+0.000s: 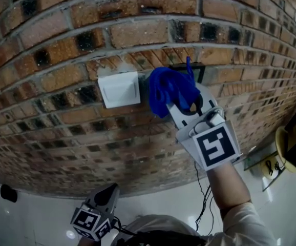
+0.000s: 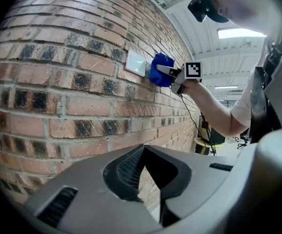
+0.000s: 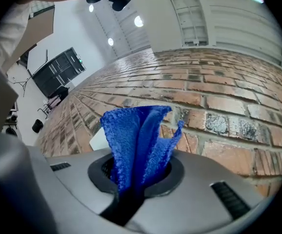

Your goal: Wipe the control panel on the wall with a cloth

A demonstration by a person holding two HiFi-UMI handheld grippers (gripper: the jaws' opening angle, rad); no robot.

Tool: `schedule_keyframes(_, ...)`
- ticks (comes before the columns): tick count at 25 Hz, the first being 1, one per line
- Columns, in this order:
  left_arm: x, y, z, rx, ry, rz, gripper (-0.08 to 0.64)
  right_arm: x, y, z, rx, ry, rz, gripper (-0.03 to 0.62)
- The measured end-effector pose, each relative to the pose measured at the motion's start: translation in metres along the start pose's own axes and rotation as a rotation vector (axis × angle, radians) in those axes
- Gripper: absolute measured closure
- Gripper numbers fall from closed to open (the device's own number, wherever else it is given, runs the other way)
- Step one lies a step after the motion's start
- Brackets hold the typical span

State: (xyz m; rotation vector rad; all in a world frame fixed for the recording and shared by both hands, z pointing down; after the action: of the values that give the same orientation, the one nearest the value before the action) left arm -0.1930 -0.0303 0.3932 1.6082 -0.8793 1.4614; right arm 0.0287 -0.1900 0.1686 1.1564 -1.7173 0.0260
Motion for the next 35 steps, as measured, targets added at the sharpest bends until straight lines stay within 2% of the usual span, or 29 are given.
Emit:
schedule_keyframes(4, 0.001, 0.0, 0.0, -0.003, 0.005, -0.003, 0.559, 0.002, -0.021, -0.015, 0.055, 0.017, -0.015, 0.503)
schedule_keyframes(11, 0.001, -0.011, 0.011, 0.025, 0.007, 0.001, 0.56, 0.007, -0.077, -0.053, 0.129, 0.039, -0.116, 0.503)
schedule_keyframes(17, 0.001, -0.019, 0.018, 0.039, 0.011, 0.002, 0.558, 0.025, -0.112, -0.078, 0.213, 0.105, -0.128, 0.503)
schedule_keyframes(20, 0.002, -0.022, 0.021, 0.044, 0.013, 0.006, 0.558, 0.035, -0.122, -0.082, 0.221, 0.116, -0.125, 0.502)
schedule_keyframes(26, 0.001, -0.02, 0.019, 0.038, 0.009, 0.005, 0.559, 0.018, -0.102, -0.079, 0.195, 0.084, -0.113, 0.503)
schedule_keyframes(31, 0.001, -0.014, 0.014, 0.02, 0.007, 0.004, 0.559, -0.004, -0.055, -0.054, 0.096, 0.01, -0.081, 0.503)
schedule_keyframes(35, 0.003, -0.013, 0.01, 0.019, 0.008, -0.002, 0.56, -0.005, -0.025, -0.03, 0.034, 0.005, -0.023, 0.503)
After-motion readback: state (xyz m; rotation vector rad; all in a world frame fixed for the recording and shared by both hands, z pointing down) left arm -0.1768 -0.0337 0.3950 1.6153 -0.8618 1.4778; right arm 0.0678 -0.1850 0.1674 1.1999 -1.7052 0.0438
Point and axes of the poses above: the fingertips, and each gripper's own axes: z forward along the fingers, y to its left, x out of its underside, the point moved 8 cm from there along -z, backward along the fingers, and after that the axes turned 15 degrees about -y, right-handed, at the moved point
